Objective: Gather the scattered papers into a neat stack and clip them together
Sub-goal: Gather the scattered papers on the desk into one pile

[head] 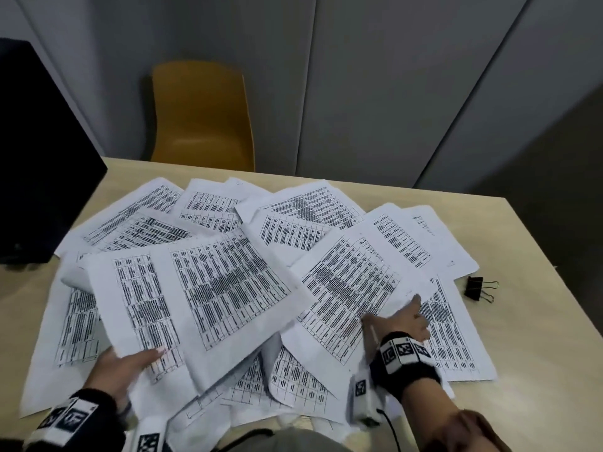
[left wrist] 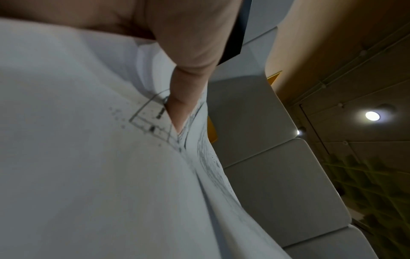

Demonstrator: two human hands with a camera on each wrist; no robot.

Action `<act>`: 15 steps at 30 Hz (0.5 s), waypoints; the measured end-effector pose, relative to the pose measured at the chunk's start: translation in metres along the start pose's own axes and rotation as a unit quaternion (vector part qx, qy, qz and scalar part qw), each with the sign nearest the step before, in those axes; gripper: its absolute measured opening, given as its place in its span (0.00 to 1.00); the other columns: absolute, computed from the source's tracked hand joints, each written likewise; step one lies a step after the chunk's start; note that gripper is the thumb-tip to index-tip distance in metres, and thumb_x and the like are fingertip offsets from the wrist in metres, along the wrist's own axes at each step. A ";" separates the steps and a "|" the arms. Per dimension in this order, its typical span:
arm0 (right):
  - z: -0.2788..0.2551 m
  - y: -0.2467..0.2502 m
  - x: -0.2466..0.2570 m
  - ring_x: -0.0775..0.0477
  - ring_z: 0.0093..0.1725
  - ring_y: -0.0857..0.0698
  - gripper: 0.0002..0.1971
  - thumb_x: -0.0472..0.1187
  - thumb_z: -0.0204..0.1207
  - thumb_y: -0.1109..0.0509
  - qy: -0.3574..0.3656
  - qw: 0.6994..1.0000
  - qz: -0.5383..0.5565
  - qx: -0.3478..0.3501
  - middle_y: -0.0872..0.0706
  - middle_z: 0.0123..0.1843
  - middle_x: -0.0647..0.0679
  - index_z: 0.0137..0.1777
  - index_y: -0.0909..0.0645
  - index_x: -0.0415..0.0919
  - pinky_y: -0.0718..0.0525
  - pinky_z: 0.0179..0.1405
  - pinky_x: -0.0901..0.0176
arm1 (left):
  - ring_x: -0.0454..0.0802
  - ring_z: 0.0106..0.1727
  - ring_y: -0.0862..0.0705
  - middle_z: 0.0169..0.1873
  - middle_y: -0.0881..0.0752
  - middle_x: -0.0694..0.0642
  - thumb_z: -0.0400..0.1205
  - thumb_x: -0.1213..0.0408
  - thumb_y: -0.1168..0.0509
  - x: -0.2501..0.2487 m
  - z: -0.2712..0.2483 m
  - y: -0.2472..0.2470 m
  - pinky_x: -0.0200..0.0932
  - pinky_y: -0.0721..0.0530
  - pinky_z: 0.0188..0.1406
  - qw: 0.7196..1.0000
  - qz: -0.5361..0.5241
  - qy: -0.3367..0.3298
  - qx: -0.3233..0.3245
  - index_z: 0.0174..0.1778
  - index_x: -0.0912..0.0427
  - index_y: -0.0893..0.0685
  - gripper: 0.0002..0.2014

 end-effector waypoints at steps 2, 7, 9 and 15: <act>0.008 0.002 0.005 0.27 0.74 0.33 0.55 0.37 0.65 0.20 -0.027 0.995 0.092 0.002 0.46 0.80 0.30 0.82 0.57 0.48 0.26 0.67 0.35 | 0.68 0.65 0.22 0.60 0.16 0.66 0.59 0.65 0.20 0.005 0.002 0.000 0.67 0.32 0.67 1.000 0.013 0.003 0.004 0.56 0.63 0.20 0.29; 0.019 0.003 0.004 0.33 0.60 0.19 0.37 0.32 0.70 0.26 -0.040 0.973 0.229 0.000 0.23 0.66 0.33 0.76 0.40 0.37 0.20 0.56 0.48 | 0.71 0.62 0.21 0.60 0.17 0.66 0.45 0.54 0.15 0.053 0.045 0.016 0.77 0.26 0.56 0.999 0.026 0.039 -0.001 0.55 0.58 0.21 0.41; 0.018 -0.001 -0.001 0.34 0.59 0.18 0.34 0.35 0.71 0.27 -0.038 0.969 0.238 0.045 0.22 0.65 0.32 0.75 0.36 0.31 0.19 0.54 0.50 | 0.72 0.62 0.21 0.61 0.18 0.66 0.49 0.54 0.15 0.066 0.061 0.024 0.77 0.25 0.55 0.999 0.012 0.047 -0.019 0.54 0.57 0.21 0.38; 0.003 0.071 0.029 0.33 0.49 0.14 0.12 0.32 0.74 0.30 0.157 0.959 0.184 -0.145 0.14 0.49 0.25 0.52 0.19 0.22 0.23 0.46 0.49 | 0.62 0.52 0.18 0.49 0.14 0.65 0.70 0.77 0.28 0.005 0.001 -0.003 0.56 0.25 0.59 1.000 0.016 -0.009 0.009 0.46 0.65 0.20 0.12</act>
Point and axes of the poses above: each hand's wrist, its own z-axis towards the middle knuckle, its own y-axis out of the back of the hand, x = y × z, the point moved 7 cm from there along z, towards the middle knuckle
